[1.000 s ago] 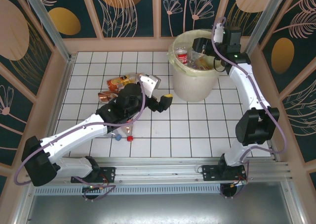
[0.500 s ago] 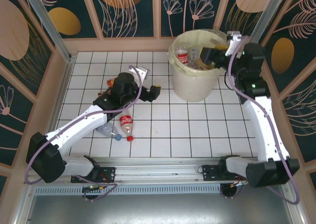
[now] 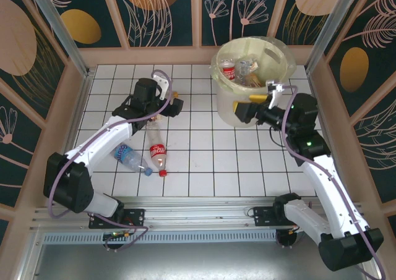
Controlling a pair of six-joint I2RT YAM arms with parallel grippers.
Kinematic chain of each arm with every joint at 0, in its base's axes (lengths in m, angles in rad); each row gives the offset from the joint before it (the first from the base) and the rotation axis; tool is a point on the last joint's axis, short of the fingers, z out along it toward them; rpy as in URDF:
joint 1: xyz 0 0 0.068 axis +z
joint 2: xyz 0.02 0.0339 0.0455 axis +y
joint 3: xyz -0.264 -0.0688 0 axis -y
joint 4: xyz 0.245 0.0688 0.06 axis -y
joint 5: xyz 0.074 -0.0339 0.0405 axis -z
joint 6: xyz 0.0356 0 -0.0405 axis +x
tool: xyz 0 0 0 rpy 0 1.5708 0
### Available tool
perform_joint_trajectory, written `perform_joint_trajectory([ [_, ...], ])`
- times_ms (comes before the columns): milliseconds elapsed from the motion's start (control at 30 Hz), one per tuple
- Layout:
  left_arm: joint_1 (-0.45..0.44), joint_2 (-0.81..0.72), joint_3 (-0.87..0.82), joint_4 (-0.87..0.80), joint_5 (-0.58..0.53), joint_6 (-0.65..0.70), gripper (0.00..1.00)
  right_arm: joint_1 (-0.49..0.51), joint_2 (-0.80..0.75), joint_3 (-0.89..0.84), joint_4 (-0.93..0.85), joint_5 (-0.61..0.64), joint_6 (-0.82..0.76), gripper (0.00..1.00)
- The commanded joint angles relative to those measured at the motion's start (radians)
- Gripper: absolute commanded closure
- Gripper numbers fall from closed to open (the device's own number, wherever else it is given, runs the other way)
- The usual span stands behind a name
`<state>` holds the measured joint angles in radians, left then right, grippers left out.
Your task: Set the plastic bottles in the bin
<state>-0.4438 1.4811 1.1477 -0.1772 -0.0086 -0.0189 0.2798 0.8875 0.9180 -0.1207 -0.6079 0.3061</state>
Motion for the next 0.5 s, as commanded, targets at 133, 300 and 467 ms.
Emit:
perform_joint_trajectory([
  [133, 0.076, 0.102, 0.065, -0.105, -0.011, 0.114, 0.01, 0.095, -0.054, -0.127, 0.065, -0.02, 0.028, 0.01],
  [300, 0.113, 0.195, 0.144, -0.189, 0.009, 0.146, 0.01, 0.12, -0.087, -0.189, 0.08, 0.004, 0.033, 0.01],
  [467, 0.142, 0.304, 0.22, -0.265, -0.004, 0.158, 0.02, 0.127, -0.132, -0.243, 0.101, 0.024, 0.047, 0.01],
])
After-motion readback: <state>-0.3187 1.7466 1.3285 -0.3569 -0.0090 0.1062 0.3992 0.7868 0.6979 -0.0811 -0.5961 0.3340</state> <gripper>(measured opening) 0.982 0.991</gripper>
